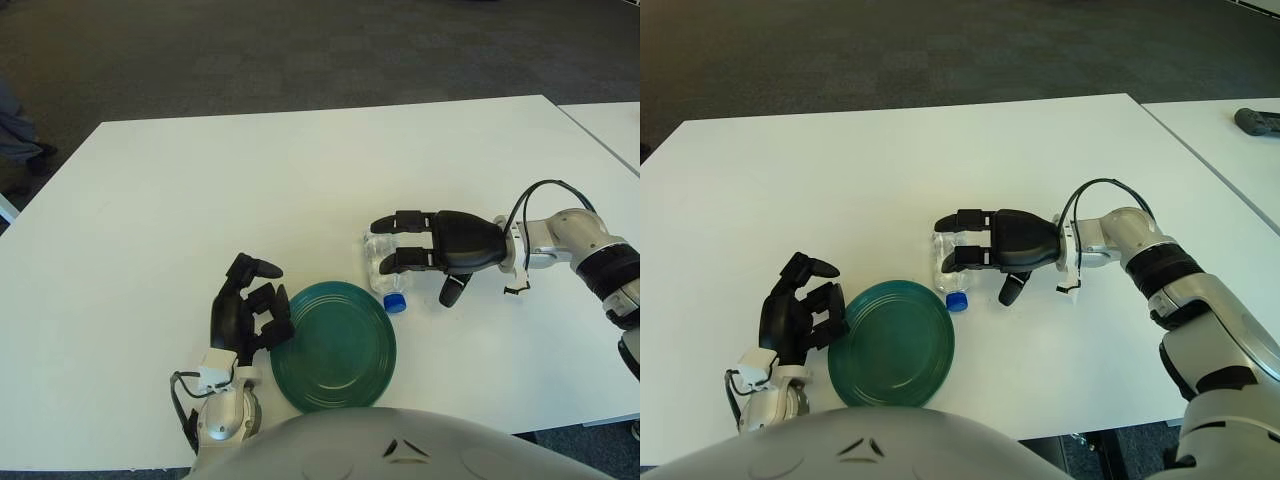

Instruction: Put the bottle into the plate.

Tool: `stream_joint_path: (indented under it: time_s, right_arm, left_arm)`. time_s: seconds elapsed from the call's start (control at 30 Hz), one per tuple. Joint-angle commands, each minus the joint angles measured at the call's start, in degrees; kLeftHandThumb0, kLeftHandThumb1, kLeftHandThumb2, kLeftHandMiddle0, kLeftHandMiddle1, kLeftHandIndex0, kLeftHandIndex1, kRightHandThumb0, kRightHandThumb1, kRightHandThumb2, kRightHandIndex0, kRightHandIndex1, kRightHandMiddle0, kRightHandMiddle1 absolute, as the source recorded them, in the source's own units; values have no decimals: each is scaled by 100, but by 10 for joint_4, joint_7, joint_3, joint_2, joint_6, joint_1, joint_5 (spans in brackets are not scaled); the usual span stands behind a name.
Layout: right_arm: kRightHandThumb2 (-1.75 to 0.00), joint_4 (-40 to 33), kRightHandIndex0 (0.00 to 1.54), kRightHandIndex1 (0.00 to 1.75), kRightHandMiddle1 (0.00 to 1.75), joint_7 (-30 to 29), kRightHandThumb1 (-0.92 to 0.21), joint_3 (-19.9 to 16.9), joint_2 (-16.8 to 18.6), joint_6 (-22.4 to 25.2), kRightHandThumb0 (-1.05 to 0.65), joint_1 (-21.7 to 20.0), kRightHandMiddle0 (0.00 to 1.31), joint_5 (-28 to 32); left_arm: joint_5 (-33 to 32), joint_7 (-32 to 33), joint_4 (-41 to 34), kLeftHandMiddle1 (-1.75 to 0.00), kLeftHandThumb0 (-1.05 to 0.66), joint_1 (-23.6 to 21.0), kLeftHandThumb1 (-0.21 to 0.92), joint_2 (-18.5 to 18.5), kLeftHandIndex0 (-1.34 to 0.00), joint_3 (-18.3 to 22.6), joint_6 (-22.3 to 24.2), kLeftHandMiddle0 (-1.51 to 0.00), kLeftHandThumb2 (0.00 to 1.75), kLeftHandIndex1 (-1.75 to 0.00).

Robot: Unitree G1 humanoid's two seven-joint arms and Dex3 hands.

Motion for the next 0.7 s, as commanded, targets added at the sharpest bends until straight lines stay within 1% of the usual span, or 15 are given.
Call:
stream_joint_path:
  time_s: [0.0, 0.23, 0.4, 0.67]
  right_arm:
    - [-90, 3, 14, 0, 15, -40, -92, 8, 8, 16, -94, -10, 0, -23]
    - [-90, 15, 11, 0, 9, -94, -92, 37, 11, 37, -101, -18, 0, -56]
    - [-88, 20, 8, 0, 6, -100, -92, 59, 8, 38, -104, -31, 0, -69]
    - [-77, 23, 6, 0, 3, -114, -92, 88, 5, 46, -104, -47, 0, -87]
  left_arm:
    - [3, 1, -8, -175, -48, 5, 34, 0, -60, -2, -4, -131, 129, -175]
    - [-1, -4, -9, -175, -48, 11, 34, 3, -60, -4, -9, -131, 129, -175]
    - [0, -2, -9, -175, -48, 12, 34, 3, -60, -4, -8, -131, 128, -175]
    - [8, 4, -10, -175, -48, 13, 35, -1, -60, -7, -6, -131, 128, -175]
